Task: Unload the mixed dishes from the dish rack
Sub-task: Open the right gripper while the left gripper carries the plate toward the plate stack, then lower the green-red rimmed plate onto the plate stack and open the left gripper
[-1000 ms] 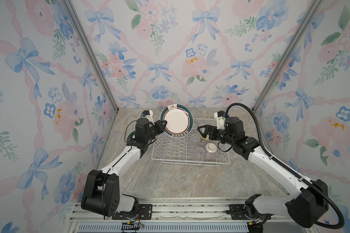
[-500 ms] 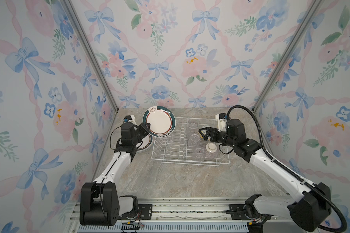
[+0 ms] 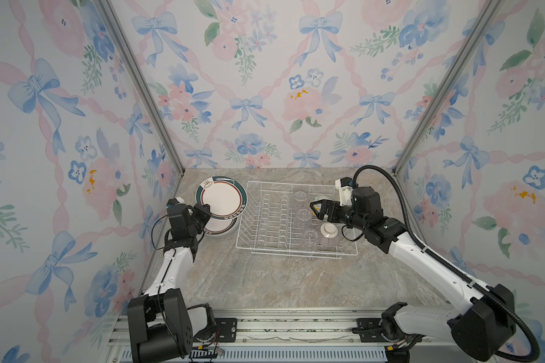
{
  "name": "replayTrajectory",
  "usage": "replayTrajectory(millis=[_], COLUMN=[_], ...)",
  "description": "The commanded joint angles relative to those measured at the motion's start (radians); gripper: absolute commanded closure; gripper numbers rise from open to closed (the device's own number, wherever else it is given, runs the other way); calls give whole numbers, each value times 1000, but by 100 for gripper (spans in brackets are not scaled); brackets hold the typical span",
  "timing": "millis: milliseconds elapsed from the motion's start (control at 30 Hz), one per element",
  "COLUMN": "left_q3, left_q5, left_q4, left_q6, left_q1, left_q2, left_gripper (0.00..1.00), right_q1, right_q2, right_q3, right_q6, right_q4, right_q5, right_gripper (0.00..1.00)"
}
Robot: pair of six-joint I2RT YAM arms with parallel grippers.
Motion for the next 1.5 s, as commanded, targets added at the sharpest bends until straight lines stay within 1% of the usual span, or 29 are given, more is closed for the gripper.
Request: replayTrajectory(millis=[0,267,467,767,1033,1367,1400,1433,1467], left_q3=[-15,-43,-33,-14,-5,5,7,9,11], left_q5=[17,2,-7,-21,-28,-35,-39,-45,-50], left_q4=[62,71,64,63,63,49,44,38,31], left_q6=[-46,-47,-20,-17,1,20,23,29,37], left_q1=[24,67,67,67,67,65,64,64,62], left_q2=[-12,24,75,159,203,238,238,240,241], left_gripper=[100,100,100,100,100,86,83,78,69], right_q1=[-12,-31,-42,-62,-88,-103,-104,-103,-104], right_q2=[-16,-26,-20,2,0,14,17,17,18], right_q3=[-7,-21,-27,-32,-45,-47,-47,-47,-48], right_q6=[-26,-30,-30,-31,-35,-33,-31,-32,-31], right_q4=[-17,-21,-21,-15,-14,-9,-9,-8,-6], right_q5=[4,0,-4,-20,-29,-40,-43,-44,-45], right_gripper=[3,3,3,3,3,3,3,3,3])
